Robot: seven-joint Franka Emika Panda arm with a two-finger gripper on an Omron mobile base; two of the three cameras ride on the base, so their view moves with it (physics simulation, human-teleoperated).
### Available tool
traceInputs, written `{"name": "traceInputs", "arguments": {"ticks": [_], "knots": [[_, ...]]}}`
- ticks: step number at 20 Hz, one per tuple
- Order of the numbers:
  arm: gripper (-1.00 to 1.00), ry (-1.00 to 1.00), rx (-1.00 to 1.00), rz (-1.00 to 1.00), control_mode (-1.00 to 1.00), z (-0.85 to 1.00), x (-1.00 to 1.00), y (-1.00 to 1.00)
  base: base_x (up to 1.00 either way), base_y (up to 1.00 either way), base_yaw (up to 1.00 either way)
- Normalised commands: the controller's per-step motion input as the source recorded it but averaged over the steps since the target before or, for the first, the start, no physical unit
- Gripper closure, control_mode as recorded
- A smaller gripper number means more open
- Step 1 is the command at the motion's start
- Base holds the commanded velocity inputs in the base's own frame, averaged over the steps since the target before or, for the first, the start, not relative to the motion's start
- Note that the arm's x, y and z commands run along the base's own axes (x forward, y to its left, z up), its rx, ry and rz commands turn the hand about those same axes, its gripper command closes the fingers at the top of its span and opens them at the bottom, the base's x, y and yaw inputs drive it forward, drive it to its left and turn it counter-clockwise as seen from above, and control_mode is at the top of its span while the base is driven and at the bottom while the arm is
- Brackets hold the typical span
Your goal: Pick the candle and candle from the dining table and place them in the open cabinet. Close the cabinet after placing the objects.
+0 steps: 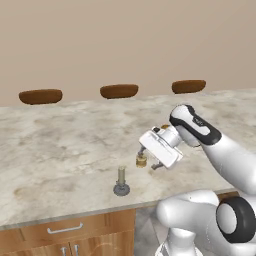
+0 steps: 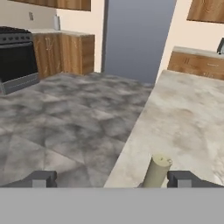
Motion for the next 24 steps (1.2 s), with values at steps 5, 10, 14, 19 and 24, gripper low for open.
{"name": "traceInputs", "arguments": {"ticks": [5,10,14,19,24], "knots": [[-1.0,0.04,0.05,0.01,-1.0,-0.29,0.06,0.26,0.0,0.0,0.0],[-1.0,0.08,0.05,0.0,-1.0,-0.31,0.04,0.26,0.0,0.0,0.0],[-1.0,0.12,0.03,0.0,-1.0,-0.26,0.0,0.19,0.0,0.0,0.0],[-1.0,0.13,0.01,0.0,-1.0,-0.15,0.11,0.11,0.0,0.0,0.0],[-1.0,0.12,0.0,0.0,-1.0,-0.15,0.15,0.07,0.0,0.0,0.0]]}}
